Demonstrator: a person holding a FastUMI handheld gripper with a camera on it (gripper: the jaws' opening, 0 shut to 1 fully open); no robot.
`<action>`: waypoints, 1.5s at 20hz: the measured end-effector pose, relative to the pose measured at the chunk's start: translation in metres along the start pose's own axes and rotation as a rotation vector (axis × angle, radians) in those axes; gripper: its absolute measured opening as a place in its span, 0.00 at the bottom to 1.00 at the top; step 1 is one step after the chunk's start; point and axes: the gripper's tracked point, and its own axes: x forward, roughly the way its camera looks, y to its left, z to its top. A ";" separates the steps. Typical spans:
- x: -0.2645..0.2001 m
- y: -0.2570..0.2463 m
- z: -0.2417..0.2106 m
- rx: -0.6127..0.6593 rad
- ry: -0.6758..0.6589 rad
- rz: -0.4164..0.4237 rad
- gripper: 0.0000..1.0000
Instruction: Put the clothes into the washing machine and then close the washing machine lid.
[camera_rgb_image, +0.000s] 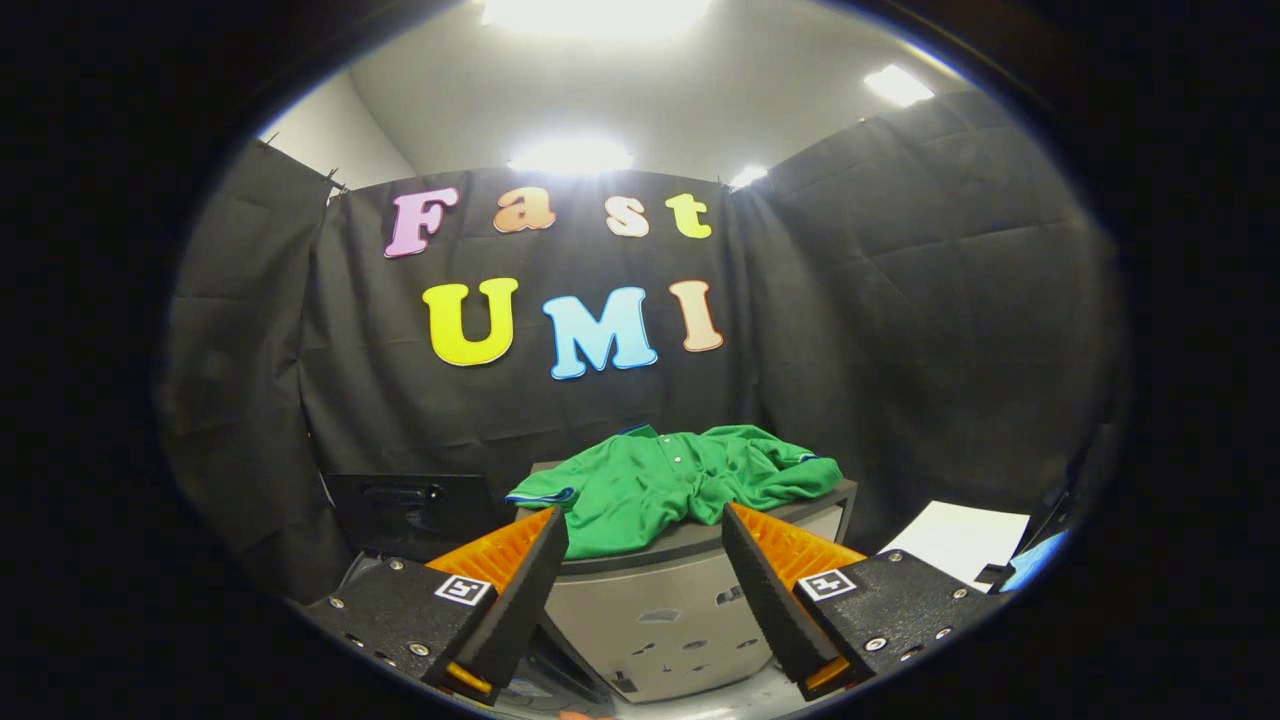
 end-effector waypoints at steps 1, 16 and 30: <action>0.014 -0.008 0.004 -0.002 0.009 -0.004 0.96; 0.195 -0.041 -0.016 -0.193 0.285 0.076 0.96; 0.259 -0.024 -0.052 -0.112 0.498 0.184 0.97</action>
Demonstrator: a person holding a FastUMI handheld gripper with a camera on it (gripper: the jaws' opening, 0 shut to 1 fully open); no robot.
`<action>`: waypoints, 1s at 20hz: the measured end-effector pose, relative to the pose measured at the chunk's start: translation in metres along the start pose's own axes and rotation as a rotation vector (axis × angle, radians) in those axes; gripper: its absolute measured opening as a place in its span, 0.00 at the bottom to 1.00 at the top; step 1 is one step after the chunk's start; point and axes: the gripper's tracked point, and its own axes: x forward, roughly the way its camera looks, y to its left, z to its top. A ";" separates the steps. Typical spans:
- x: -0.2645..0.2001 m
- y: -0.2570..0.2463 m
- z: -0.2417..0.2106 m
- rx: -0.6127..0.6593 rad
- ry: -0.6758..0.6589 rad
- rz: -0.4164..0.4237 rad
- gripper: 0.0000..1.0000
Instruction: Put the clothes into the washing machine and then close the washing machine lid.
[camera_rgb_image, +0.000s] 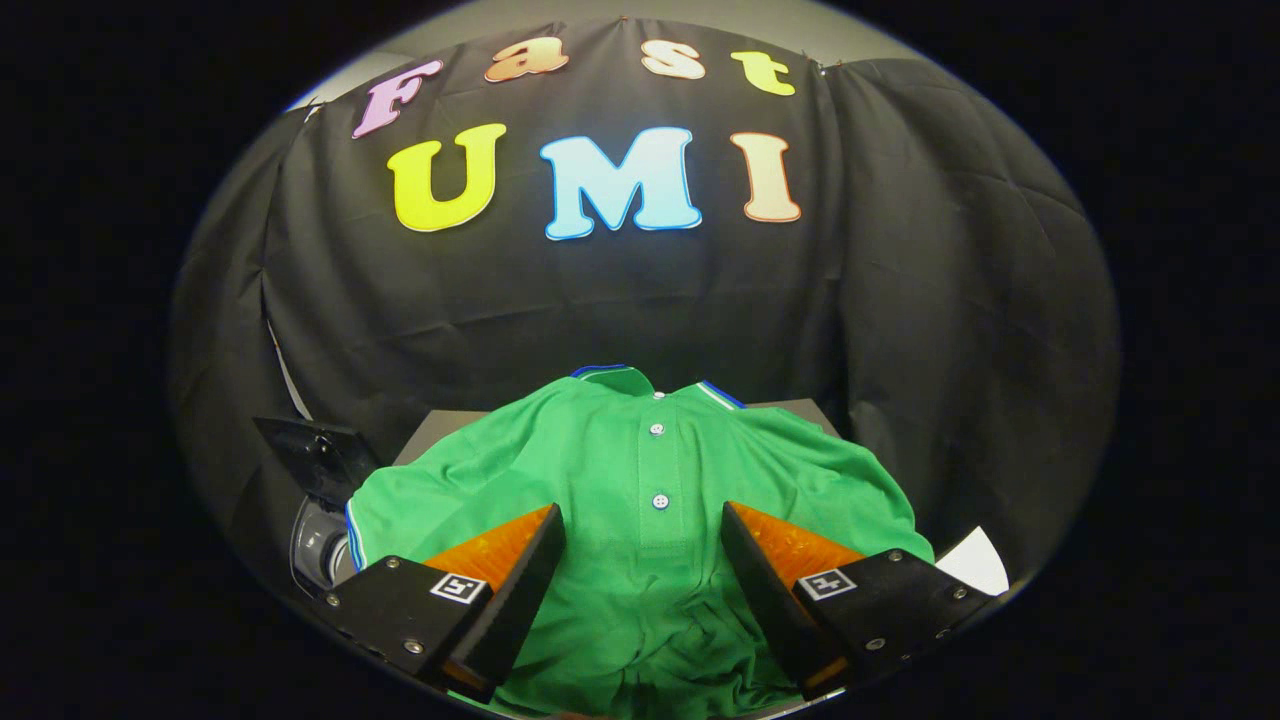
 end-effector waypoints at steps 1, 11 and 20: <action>0.004 0.001 -0.002 0.005 0.013 0.011 0.97; 0.014 0.011 -0.008 0.038 0.048 0.084 0.97; 0.019 0.011 -0.014 -0.086 0.056 0.066 0.97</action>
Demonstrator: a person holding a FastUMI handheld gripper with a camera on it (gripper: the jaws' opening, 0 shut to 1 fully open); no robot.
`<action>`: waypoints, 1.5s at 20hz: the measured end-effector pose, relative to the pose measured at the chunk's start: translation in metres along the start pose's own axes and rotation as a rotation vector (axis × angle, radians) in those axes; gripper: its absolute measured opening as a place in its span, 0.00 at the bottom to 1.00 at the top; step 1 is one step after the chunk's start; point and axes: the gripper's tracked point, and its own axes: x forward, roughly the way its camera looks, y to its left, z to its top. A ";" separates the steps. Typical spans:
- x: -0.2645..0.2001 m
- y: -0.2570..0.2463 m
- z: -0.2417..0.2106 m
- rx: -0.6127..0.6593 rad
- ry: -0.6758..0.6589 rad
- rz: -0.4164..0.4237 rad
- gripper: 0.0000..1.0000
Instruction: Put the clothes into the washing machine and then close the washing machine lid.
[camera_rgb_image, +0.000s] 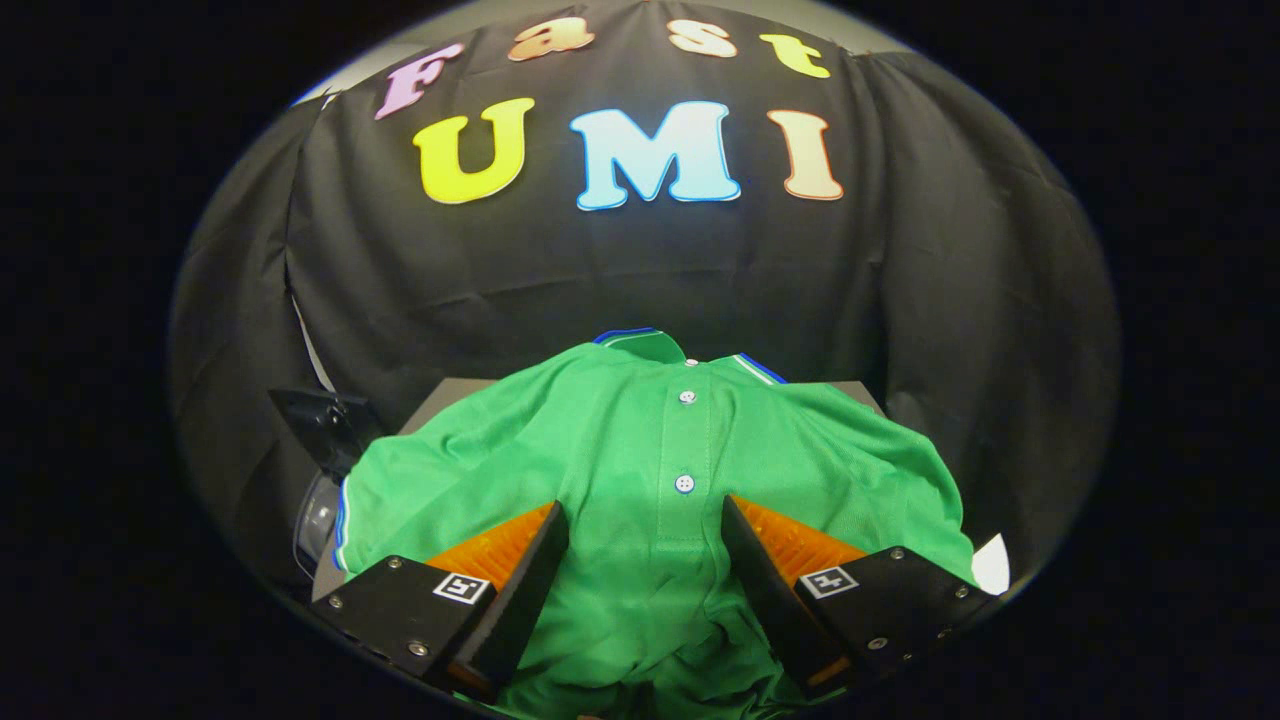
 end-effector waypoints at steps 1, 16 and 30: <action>0.001 -0.003 0.000 0.040 0.004 -0.017 0.96; -0.006 -0.005 0.002 0.120 0.066 -0.151 0.01; -0.035 0.022 0.049 0.077 -0.024 -0.315 0.00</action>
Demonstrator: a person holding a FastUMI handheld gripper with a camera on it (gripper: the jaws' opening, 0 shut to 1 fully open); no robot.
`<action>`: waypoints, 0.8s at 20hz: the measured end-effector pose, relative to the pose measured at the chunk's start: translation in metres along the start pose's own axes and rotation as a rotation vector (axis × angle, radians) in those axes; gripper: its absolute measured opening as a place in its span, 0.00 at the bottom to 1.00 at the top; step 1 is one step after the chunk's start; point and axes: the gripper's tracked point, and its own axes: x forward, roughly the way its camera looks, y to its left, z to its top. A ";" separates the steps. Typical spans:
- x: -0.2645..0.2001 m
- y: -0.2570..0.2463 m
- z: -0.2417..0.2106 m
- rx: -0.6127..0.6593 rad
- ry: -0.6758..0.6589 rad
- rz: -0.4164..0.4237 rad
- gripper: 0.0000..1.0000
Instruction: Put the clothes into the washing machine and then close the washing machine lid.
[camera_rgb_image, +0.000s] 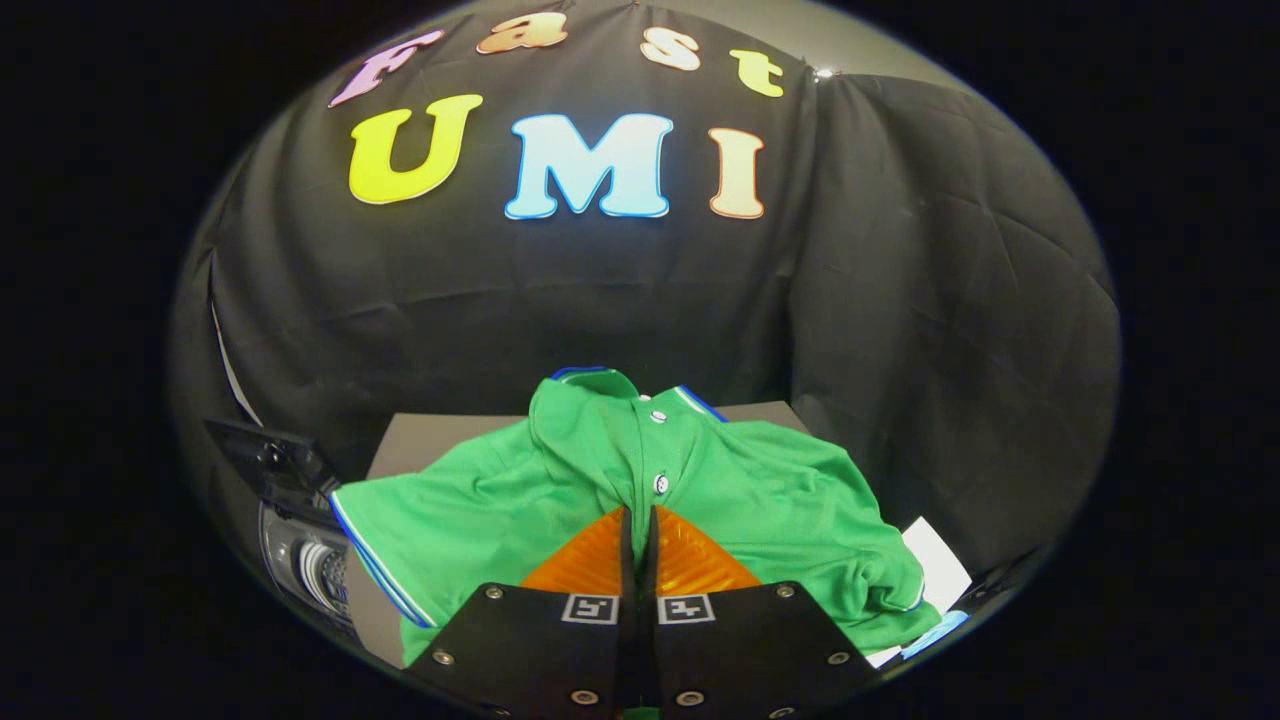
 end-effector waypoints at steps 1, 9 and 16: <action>-0.004 0.004 0.008 0.001 -0.014 -0.003 0.00; -0.053 0.050 0.063 -0.009 -0.122 0.020 0.00; -0.086 0.107 0.078 -0.055 -0.167 0.057 0.00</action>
